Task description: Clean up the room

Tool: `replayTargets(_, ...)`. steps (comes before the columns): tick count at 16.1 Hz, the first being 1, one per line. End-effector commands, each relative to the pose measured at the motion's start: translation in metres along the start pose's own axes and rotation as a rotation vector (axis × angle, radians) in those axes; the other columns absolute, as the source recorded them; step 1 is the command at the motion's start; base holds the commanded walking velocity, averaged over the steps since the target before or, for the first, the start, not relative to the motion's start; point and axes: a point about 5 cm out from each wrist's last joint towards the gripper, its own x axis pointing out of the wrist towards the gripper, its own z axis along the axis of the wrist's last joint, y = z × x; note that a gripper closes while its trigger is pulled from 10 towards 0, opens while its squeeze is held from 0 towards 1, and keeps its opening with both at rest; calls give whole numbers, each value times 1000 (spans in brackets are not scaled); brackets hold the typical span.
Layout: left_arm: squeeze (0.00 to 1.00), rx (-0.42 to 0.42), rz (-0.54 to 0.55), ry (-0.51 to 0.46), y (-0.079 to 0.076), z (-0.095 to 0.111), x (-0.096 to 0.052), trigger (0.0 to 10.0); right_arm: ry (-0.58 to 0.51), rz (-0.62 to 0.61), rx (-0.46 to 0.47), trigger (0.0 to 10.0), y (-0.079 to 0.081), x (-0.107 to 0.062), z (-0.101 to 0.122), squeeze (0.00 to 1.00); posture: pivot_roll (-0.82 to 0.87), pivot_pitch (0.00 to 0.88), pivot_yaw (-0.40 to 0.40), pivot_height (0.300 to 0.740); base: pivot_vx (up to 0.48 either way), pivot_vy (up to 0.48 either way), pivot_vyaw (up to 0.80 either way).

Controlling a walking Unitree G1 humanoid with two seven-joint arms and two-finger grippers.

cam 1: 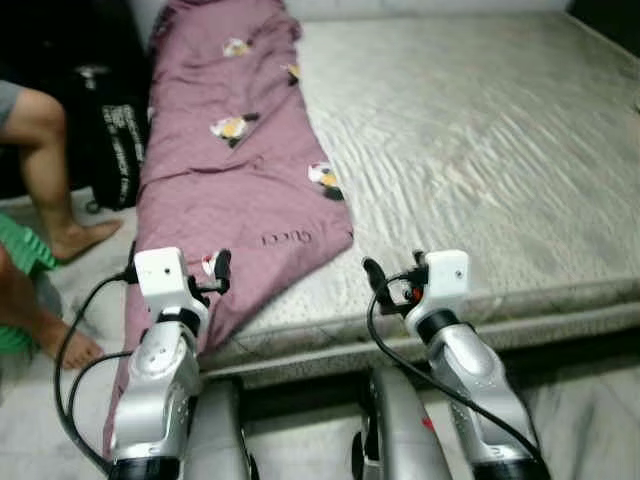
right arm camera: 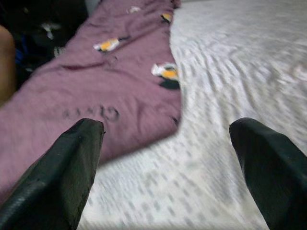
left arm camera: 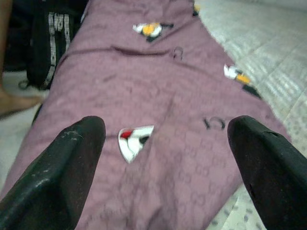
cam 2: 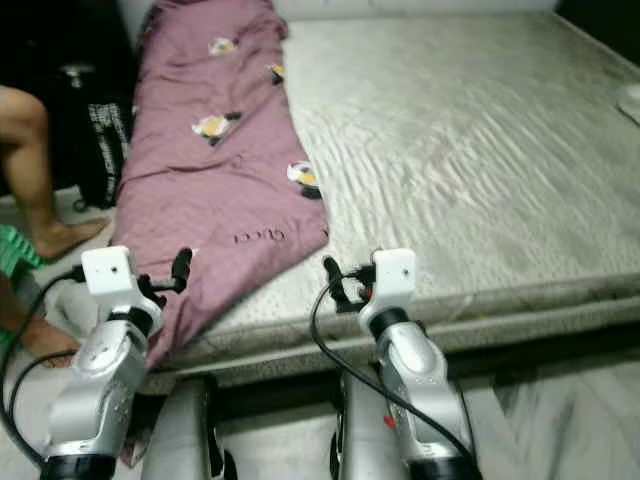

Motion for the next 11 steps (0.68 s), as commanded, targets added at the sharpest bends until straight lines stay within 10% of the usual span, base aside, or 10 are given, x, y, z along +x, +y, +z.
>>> replayTargets(1,0,-5,41,2,8,1,4,10000,-11,-36,-20,10000,-11,-7,7,0,-78,127,7,551,0,0,0)
replayTargets(5,0,-71,173,27,26,-4,14,10000,67,-178,-98,10000,-58,-52,4,0,-147,180,1,551,0,0,0)
replayTargets(11,0,-96,246,207,38,-31,42,10000,88,-233,-133,10000,-64,-80,17,0,-246,237,-2,551,0,0,0)
